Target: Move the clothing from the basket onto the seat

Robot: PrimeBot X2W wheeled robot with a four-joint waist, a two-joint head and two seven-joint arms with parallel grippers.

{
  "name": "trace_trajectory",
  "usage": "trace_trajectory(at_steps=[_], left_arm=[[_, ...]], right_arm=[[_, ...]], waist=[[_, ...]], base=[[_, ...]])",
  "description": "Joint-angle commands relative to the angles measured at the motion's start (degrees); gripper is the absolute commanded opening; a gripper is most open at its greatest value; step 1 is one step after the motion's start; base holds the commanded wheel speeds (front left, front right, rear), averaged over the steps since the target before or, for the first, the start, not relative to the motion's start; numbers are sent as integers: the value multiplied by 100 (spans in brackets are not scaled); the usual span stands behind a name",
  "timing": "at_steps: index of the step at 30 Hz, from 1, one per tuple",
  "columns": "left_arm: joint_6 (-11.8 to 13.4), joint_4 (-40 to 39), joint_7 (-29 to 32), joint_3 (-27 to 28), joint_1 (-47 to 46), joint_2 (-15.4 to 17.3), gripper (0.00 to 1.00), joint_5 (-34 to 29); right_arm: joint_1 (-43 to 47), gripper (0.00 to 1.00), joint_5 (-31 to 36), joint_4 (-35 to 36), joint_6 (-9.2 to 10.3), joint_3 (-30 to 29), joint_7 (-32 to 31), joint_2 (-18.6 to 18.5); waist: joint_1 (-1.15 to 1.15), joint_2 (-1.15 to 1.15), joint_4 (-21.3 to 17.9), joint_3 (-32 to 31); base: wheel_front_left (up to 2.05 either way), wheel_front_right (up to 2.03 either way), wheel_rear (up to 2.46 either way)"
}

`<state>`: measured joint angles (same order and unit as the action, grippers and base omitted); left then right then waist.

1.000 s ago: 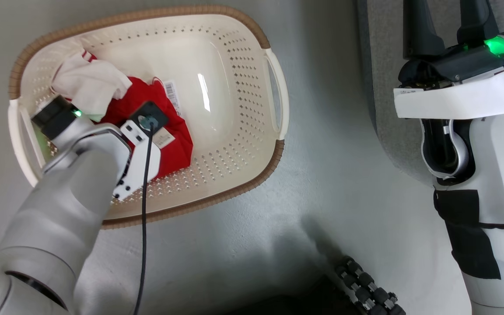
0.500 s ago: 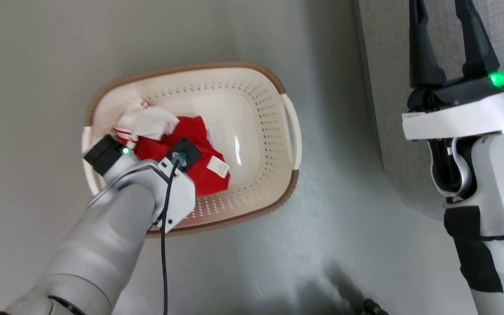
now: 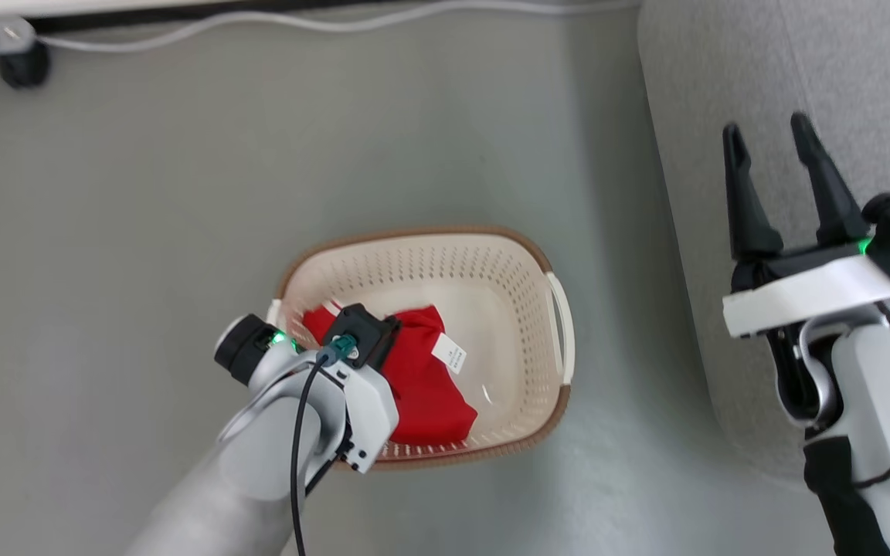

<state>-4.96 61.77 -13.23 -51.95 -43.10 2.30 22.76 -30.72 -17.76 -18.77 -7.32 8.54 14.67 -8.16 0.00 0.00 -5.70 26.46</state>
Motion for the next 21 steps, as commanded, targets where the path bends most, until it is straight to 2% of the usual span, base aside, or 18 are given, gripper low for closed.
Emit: trace_trajectory(at_steps=[1,9,14,21], left_arm=[[93,-214,-110,110,149,59,0,169],[327,-838,-173,385,492,58,0,526],[453,-1308,-175,895,795,78,0,547],[467,-1953,-176,1648,1172,170,0,473]], right_arm=[[245,100,14,52,-17,113,33,-54],[702,100,25,-170,-17,107,33,-61],[1002,100,37,-285,-17,106,33,-38],[1368,100,27,-409,-17,158,33,-1]], waist=[[0,0,294,-559],[0,0,476,-1223],[0,0,551,-1619],[0,0,655,-2042]], base=[[0,0,0],[0,0,0],[0,0,0],[0,0,0]])
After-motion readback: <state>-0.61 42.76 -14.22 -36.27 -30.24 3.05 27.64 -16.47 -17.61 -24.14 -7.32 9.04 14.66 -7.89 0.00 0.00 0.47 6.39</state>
